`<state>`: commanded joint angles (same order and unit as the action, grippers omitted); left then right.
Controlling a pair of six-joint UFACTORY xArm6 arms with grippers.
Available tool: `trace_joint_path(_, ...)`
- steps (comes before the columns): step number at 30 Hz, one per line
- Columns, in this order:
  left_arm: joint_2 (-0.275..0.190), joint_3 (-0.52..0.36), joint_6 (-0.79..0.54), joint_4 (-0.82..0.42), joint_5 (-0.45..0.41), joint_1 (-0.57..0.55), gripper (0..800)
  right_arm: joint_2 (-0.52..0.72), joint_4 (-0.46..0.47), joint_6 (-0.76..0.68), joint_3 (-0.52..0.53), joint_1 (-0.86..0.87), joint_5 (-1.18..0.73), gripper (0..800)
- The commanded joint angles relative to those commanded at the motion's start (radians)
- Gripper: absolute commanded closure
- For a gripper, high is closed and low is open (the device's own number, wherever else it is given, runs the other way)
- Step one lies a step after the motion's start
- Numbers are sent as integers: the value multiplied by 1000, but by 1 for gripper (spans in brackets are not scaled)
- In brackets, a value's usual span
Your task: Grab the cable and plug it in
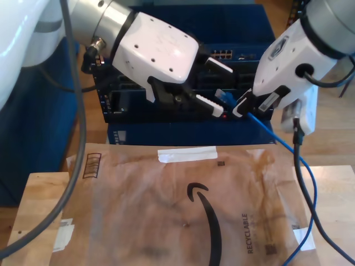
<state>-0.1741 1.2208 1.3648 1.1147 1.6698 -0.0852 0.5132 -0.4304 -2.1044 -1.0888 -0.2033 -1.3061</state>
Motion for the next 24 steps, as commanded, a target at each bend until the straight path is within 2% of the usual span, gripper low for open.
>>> trace_joint_path(14,6,-6,-2,0,11,0,8,8,-3,2,-11,3,0,797)
trace_joint_path(24,8,-3,-2,2,11,0,66,6,-15,2,-3,3,0,797)
